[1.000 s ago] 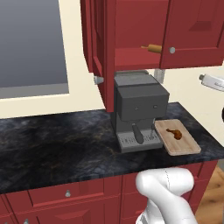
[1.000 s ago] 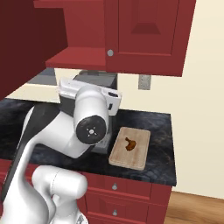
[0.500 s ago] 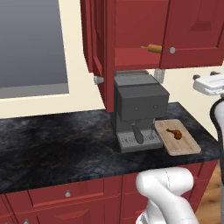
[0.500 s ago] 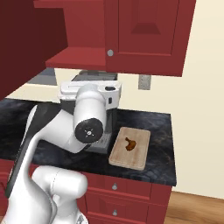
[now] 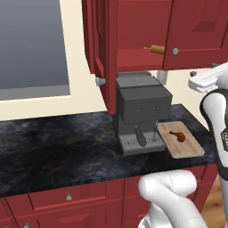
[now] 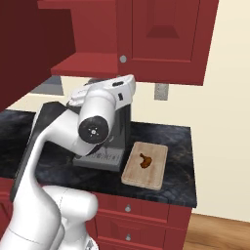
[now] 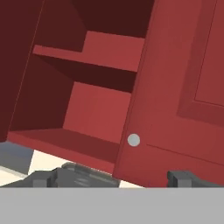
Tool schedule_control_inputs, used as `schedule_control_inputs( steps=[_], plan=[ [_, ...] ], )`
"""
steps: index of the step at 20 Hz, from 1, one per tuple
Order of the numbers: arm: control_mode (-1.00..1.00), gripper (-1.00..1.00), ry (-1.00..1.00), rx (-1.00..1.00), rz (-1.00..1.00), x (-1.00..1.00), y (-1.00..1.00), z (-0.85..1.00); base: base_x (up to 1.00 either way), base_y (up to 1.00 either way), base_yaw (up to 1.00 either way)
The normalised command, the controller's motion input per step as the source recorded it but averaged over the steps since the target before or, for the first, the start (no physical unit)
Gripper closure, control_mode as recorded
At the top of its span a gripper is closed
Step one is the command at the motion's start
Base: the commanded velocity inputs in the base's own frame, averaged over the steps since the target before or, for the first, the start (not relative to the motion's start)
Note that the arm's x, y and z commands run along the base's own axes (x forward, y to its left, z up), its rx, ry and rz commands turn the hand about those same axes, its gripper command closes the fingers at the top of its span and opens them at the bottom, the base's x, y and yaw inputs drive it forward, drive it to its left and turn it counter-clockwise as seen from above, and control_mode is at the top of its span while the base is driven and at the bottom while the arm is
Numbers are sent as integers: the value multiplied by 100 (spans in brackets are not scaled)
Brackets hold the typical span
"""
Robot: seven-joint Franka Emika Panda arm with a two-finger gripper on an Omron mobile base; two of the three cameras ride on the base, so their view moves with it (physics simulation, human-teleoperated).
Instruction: Open the cabinet, retrieve the rolling pin, and place it next to the meat on the cutting board to prepare for tenderizing.
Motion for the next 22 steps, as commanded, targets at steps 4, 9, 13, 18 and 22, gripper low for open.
schedule_control_inputs(
  steps=[4,9,13,18,22],
  plan=[
    [-100,-100,0,-6,-11,36,1,7,0,0,0],
    [-100,-100,1,-3,-7,36,7,8,0,0,0],
    [-100,-100,0,-2,-3,20,9,1,0,0,0],
    [-100,-100,0,0,0,1,0,0,0,0,0],
    [-100,-100,0,0,0,20,3,-1,0,0,0]
  ],
)
